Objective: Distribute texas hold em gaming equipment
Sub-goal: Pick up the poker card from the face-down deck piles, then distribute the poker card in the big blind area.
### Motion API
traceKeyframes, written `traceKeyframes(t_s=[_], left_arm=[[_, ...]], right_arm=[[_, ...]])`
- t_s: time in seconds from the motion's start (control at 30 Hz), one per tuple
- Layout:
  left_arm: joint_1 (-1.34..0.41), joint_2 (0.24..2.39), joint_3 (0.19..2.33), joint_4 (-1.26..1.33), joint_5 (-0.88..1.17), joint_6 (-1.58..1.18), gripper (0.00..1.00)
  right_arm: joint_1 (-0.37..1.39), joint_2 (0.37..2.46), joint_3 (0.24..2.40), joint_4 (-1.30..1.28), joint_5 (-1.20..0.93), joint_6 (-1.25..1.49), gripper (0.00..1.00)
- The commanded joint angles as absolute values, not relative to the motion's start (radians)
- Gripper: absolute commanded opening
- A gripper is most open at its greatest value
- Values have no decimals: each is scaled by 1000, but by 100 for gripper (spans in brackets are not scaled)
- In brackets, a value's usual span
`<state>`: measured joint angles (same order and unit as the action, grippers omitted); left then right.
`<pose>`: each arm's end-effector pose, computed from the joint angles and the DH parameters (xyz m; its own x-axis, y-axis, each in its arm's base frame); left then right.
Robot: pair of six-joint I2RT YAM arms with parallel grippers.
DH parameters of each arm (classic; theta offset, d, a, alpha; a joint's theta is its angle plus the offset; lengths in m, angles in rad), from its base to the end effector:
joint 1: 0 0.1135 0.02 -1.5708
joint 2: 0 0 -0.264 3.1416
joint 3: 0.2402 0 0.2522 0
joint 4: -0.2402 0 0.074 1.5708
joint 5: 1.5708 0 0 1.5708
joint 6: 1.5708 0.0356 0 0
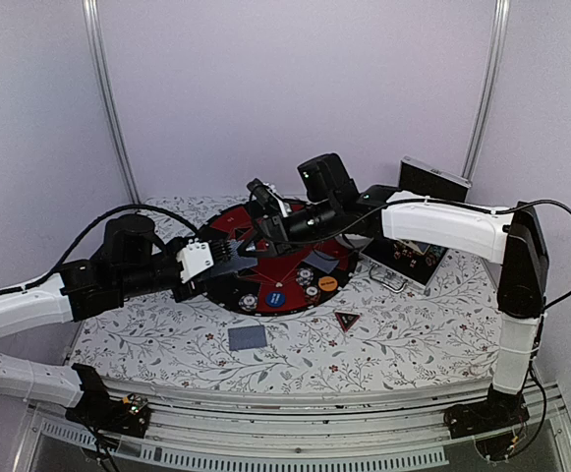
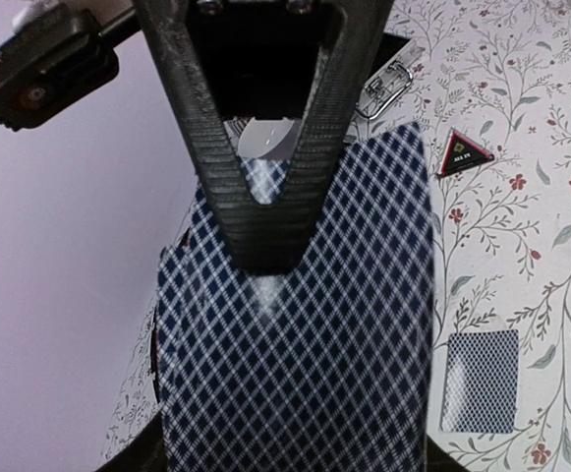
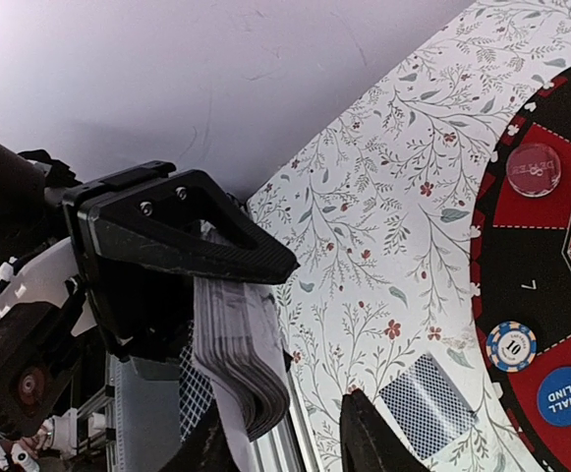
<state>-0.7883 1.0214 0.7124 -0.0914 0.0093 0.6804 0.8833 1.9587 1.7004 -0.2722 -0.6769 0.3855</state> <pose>0.1652 -0.1667 0.2786 0.2363 0.6546 -0.7181 0.7288 0.3694 0.5765 0.2745 0.3695 0.3018 -0.6530 -0.3333 -0.6801 -0.7552 0.2185 0.6180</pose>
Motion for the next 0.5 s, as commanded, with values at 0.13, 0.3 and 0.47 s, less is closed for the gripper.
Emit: traceKeyframes(t_s=[0.13, 0.3, 0.47], left_arm=[[-782, 1015, 711, -58, 18, 684, 53], [-781, 1015, 710, -58, 18, 684, 53], [-781, 1015, 712, -60, 17, 684, 53]], right_arm=[[865, 1899, 1717, -343, -612, 365, 4], [855, 1878, 1730, -415, -575, 340, 3], [832, 1828, 1745, -447, -578, 313, 2]])
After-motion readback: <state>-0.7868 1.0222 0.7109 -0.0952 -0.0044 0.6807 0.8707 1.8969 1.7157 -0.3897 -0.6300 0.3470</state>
